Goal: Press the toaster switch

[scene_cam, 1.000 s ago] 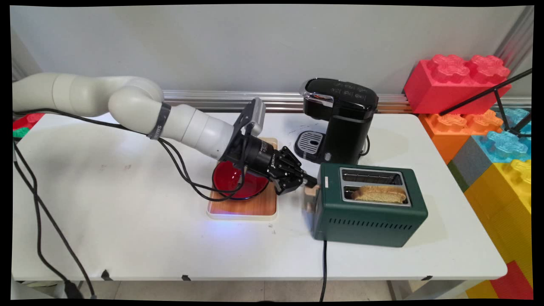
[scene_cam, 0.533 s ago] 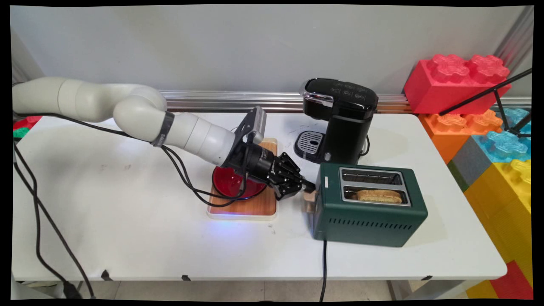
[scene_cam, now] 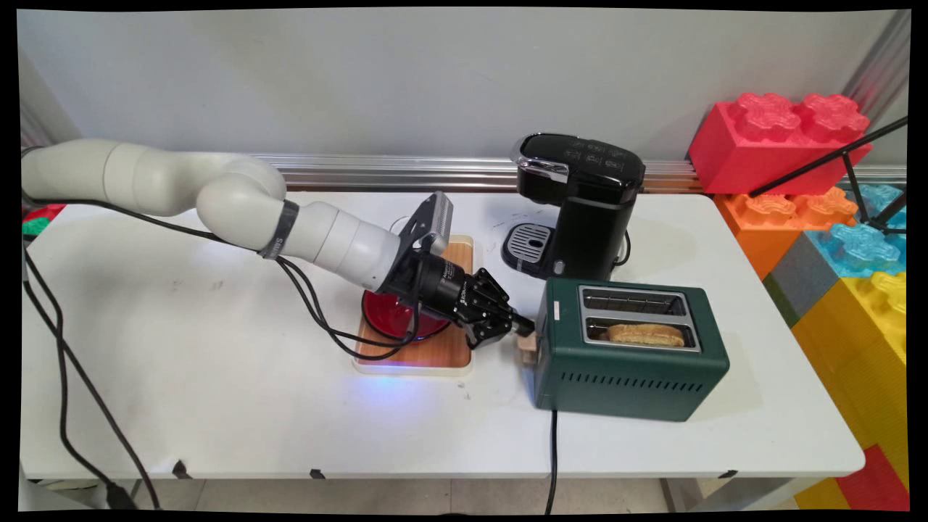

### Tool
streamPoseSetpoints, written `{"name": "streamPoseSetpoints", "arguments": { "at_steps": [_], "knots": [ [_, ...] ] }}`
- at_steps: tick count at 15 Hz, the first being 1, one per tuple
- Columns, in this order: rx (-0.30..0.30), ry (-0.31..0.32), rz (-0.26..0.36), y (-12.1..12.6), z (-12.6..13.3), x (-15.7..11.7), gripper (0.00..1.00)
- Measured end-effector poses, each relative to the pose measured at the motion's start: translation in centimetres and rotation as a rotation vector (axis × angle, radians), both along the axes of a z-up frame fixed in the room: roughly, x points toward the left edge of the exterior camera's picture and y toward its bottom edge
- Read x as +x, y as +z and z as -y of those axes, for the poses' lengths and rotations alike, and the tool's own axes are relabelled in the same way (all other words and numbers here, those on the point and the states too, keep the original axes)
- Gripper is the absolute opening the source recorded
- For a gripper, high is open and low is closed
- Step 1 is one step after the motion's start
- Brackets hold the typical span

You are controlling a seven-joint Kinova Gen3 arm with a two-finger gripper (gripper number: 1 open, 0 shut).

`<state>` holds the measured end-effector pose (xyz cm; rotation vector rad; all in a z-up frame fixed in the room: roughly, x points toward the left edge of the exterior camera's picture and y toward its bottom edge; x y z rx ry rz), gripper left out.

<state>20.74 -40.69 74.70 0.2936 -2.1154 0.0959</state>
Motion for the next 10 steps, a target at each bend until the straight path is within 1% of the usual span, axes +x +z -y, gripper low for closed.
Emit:
{"name": "streamPoseSetpoints", "arguments": {
  "at_steps": [10],
  "knots": [
    [0.009, 0.008, 0.012, -0.59, 0.02, 0.07, 0.00]
  ]
}}
